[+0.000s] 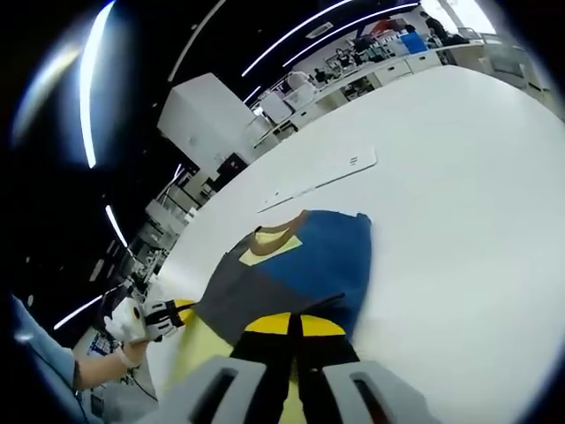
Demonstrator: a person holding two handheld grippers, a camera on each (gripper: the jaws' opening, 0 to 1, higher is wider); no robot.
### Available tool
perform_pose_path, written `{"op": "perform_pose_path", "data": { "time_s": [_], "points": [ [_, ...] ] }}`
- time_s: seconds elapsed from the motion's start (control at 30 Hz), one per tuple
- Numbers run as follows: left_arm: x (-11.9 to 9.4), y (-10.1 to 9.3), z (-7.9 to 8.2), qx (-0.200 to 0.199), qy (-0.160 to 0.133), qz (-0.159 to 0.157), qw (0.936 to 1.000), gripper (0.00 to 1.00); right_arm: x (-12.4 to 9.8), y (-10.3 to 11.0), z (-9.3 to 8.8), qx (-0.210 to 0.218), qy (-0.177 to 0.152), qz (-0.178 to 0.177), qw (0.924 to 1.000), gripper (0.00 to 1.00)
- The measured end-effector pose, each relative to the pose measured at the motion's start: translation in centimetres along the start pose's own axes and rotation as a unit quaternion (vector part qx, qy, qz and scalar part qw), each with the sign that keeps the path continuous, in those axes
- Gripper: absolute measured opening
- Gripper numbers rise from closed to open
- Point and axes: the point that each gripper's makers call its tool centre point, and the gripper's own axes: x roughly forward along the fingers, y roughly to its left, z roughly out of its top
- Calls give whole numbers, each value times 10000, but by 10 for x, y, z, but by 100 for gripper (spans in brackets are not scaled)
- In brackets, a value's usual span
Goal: Fold the garment on the visible template until the final outline fits inside the template.
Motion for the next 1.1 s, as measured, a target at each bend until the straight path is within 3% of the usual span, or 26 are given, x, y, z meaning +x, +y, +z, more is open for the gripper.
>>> {"op": "perform_pose_path", "data": {
  "time_s": [0.1,0.23,0.3,0.43,0.63,0.8,0.93,1.0,1.1],
  "points": [
    [-1,-1,-3,-177,32,40,9998,1,2,2,-5,-6,54,32,10000,0],
    [0,0,-6,-239,51,85,9997,1,6,-9,-31,12,488,-197,9986,0],
    [0,0,-6,-77,83,67,9999,1,6,-12,-38,111,530,-253,9982,0],
    [-2,-1,-8,132,134,19,9998,1,2,-13,-45,293,590,-331,9973,0],
    [-7,-2,-10,138,191,-64,9997,2,-2,-12,-49,452,672,-472,9956,0],
    [-17,5,-13,-567,182,15,9982,15,-1,-14,-52,420,681,-511,9955,0],
    [-22,3,-16,-654,115,-119,9977,19,-2,-12,-51,335,631,-535,9960,0],
    [-23,2,-16,-675,117,-120,9976,21,-2,-11,-50,98,589,-515,9969,0],
    [-25,-2,-7,-1193,-75,-224,9926,29,-5,-5,-48,-330,513,-418,9973,4]
  ]
}}
